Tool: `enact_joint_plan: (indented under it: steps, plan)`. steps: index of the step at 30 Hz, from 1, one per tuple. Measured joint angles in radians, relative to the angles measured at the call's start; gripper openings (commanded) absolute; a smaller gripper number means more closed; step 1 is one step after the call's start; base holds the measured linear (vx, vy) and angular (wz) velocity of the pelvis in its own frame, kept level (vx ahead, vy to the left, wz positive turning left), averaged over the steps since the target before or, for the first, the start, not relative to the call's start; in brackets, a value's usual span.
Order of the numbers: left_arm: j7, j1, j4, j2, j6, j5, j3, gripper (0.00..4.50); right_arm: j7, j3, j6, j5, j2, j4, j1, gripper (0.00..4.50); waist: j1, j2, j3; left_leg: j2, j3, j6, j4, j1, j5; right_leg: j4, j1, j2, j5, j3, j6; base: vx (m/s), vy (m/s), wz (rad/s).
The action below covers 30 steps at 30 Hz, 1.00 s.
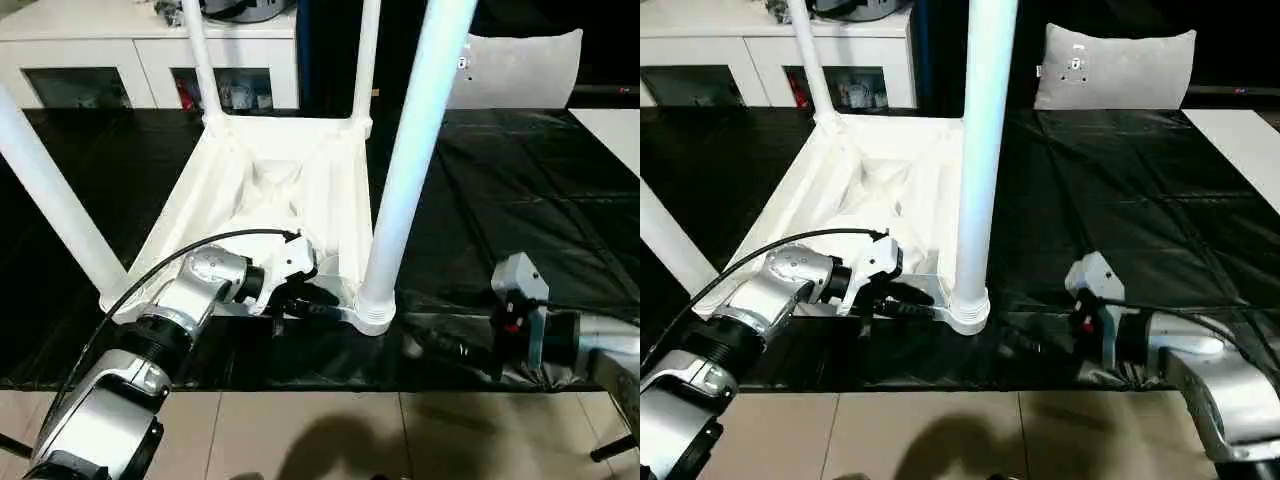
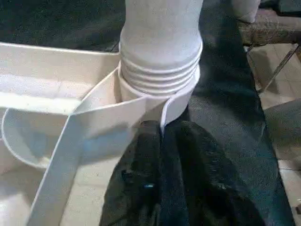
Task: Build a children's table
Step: Rotate table base, then rotate leg to tighten
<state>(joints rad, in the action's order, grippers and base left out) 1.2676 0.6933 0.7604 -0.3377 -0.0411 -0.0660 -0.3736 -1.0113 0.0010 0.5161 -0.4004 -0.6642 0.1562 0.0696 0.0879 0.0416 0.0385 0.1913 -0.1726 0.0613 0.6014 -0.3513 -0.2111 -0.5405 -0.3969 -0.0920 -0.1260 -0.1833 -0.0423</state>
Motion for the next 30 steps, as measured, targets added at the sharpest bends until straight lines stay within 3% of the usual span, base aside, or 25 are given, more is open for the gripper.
enact_joint_plan:
  steps: [7, 11, 20, 21, 22, 26, 30]
  plan:
    - [-0.01, 0.028, 0.072, 0.0, -0.104, 0.062, -0.023, 0.02, 0.005, 0.0, 0.002, -0.007, 0.001, 0.009, 0.0, 4.5, -0.007, 0.008, -0.005, 0.0, 0.001, -0.001, 0.0, 0.002, -0.001, 0.006, 0.006, 0.0, 0.002, -0.002, 0.003, 0.0, 0.0, 0.0]
    - [-0.008, 0.029, 0.099, -0.001, -0.132, 0.069, -0.025, 0.02, 0.02, 0.0, 0.002, -0.008, 0.01, 0.027, -0.003, 4.5, -0.031, 0.022, -0.013, 0.0, 0.004, -0.005, 0.0, 0.004, -0.004, 0.018, 0.016, -0.002, 0.003, -0.012, 0.005, 0.0, 0.0, 0.0]
    - [-0.019, -0.021, 0.063, 0.009, -0.041, 0.033, 0.04, 0.02, 0.034, 0.01, -0.007, -0.008, 0.046, 0.024, 0.005, 4.5, -0.066, 0.037, -0.011, 0.001, 0.013, -0.005, 0.001, 0.004, -0.004, 0.034, 0.029, -0.003, 0.003, -0.027, 0.005, 0.0, 0.0, 0.0]
    - [-0.026, -0.028, 0.056, 0.015, -0.029, 0.024, 0.044, 0.41, 0.034, 0.017, -0.01, -0.008, 0.054, 0.019, 0.009, 4.5, -0.069, 0.038, -0.011, 0.001, 0.014, -0.006, 0.001, 0.003, -0.004, 0.034, 0.029, -0.004, 0.003, -0.027, 0.005, 0.0, 0.0, 0.0]
    - [-0.029, -0.032, 0.047, 0.019, -0.018, 0.019, 0.046, 0.52, 0.032, 0.029, -0.015, -0.007, 0.058, 0.011, 0.015, 4.5, -0.071, 0.039, -0.01, 0.0, 0.014, -0.006, 0.001, 0.003, -0.004, 0.034, 0.029, -0.004, 0.003, -0.027, 0.005, 0.0, 0.0, 0.0]
    - [-0.044, -0.053, 0.041, 0.025, -0.006, 0.018, 0.052, 0.69, 0.018, 0.056, -0.029, 0.004, 0.062, -0.022, 0.037, 4.5, -0.083, 0.047, -0.006, 0.0, 0.016, -0.005, 0.001, 0.001, -0.006, 0.034, 0.029, -0.004, 0.003, -0.027, 0.005, 0.0, 0.0, 0.0]
    - [-0.045, -0.053, 0.04, 0.025, -0.006, 0.022, 0.052, 0.69, -0.002, 0.078, -0.047, 0.016, 0.062, -0.053, 0.052, 4.5, -0.082, 0.053, -0.008, 0.0, 0.018, -0.003, -0.002, 0.001, -0.007, 0.032, 0.029, -0.002, 0.004, -0.027, 0.007, 0.0, 0.0, 0.0]
